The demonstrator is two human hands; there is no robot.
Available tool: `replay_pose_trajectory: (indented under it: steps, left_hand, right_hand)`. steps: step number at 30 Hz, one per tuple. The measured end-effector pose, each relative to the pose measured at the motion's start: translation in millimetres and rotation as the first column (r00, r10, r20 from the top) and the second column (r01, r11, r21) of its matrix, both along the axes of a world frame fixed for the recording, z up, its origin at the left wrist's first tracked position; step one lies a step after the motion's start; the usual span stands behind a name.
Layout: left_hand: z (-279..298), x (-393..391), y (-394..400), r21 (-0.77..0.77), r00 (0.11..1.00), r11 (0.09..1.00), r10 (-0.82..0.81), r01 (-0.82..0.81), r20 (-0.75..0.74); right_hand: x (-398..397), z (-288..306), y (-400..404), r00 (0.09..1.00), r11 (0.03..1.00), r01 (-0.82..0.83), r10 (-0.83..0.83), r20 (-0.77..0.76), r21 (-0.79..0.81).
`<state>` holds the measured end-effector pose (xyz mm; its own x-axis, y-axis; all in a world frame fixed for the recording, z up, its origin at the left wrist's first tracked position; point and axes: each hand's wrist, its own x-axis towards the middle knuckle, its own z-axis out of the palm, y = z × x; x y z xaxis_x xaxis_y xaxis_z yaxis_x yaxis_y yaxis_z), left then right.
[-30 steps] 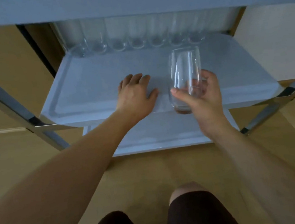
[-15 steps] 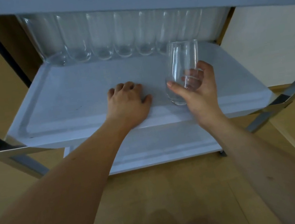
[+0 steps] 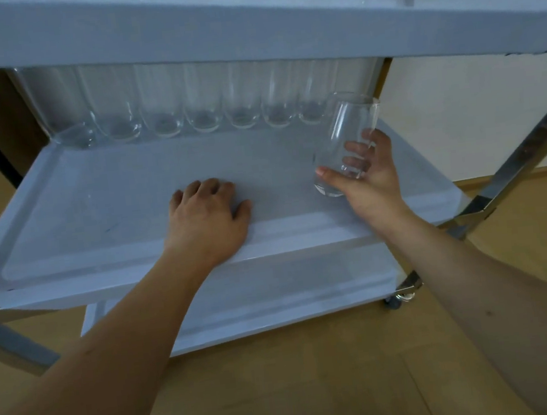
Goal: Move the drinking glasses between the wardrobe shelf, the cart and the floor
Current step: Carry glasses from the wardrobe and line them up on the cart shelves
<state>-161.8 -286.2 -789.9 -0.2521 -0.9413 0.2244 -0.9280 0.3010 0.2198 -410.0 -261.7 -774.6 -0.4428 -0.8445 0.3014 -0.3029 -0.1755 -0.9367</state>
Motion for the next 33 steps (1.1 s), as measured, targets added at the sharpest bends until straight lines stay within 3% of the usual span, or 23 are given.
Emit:
replay_pose_trajectory:
  steps: [5,11,15,21,29,33]
  left_hand:
    - [16.0,-14.2,-2.4,0.083,0.998,0.995,0.046,-0.050,0.051]
    - [36.2,-108.6,-21.4,0.131,0.987,0.980,-0.155,0.147,0.053]
    - [24.5,-157.6,-27.5,0.141,0.982,0.977,-0.173,0.162,0.071]
    - [-2.4,-153.4,-28.1,0.014,0.988,0.987,-0.157,0.157,-0.007]
    - [-7.8,-150.1,-26.9,-0.043,0.986,0.985,-0.165,0.165,0.001]
    - [-9.4,-150.5,-28.2,-0.054,0.987,0.986,-0.158,0.159,0.026]
  right_hand:
    - [-7.3,-3.7,-8.8,0.997,0.998,-0.036,0.040,-0.073,0.054]
    - [-32.1,-2.5,-22.9,0.994,0.994,-0.067,0.074,-0.081,0.089]
    - [-56.4,-2.0,-35.2,0.994,0.993,-0.041,0.052,-0.097,0.109]
    - [-84.0,-3.5,-64.4,0.988,0.992,0.008,0.011,-0.155,0.123]
    - [-108.9,2.0,-128.0,0.987,0.984,0.098,-0.077,-0.138,0.150]
    - [-117.6,0.8,-156.9,0.969,0.973,0.149,-0.107,-0.225,0.178]
